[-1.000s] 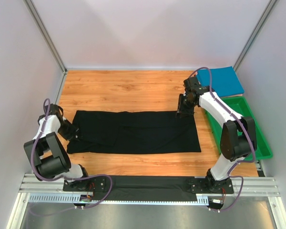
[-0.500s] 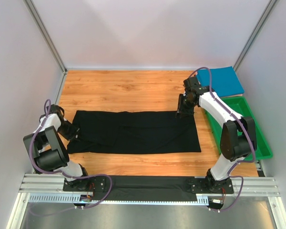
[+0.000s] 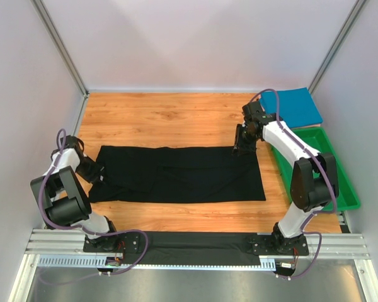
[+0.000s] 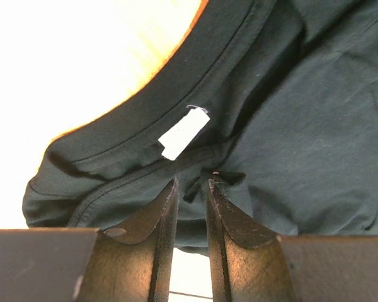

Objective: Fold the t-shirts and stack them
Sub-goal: Fold the tshirt

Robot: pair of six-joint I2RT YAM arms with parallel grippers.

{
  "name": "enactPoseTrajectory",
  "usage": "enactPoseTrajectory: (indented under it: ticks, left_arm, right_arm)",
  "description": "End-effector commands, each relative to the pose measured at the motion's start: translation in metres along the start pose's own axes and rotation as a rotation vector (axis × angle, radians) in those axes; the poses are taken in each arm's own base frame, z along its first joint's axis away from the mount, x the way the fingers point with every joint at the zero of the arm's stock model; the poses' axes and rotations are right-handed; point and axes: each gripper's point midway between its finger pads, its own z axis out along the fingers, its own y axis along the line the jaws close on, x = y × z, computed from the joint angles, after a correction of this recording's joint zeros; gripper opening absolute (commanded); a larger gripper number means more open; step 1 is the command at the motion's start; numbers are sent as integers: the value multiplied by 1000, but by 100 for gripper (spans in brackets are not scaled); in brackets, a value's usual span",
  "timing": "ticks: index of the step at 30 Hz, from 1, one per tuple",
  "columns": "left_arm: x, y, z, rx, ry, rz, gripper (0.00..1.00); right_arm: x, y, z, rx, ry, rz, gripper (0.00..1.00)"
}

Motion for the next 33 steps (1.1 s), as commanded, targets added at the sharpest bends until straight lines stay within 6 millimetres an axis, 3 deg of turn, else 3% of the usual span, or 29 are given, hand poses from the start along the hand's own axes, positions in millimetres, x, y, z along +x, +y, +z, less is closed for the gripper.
enactPoseTrajectory:
  ticks: [1, 12, 19, 33]
  left_arm:
    - [-15, -15, -11, 37, -53, -3, 31]
    - [-12, -24, 12, 31, -10, -7, 31]
    - [-19, -27, 14, 14, -10, -2, 28]
    - [-21, -24, 5, -47, -5, 23, 0]
  right_arm:
    - [-12, 4, 4, -8, -20, -6, 31]
    - [-13, 3, 6, -7, -14, -10, 31]
    - [-19, -1, 5, -2, -17, -2, 31]
    - [-16, -3, 9, -3, -9, 8, 31]
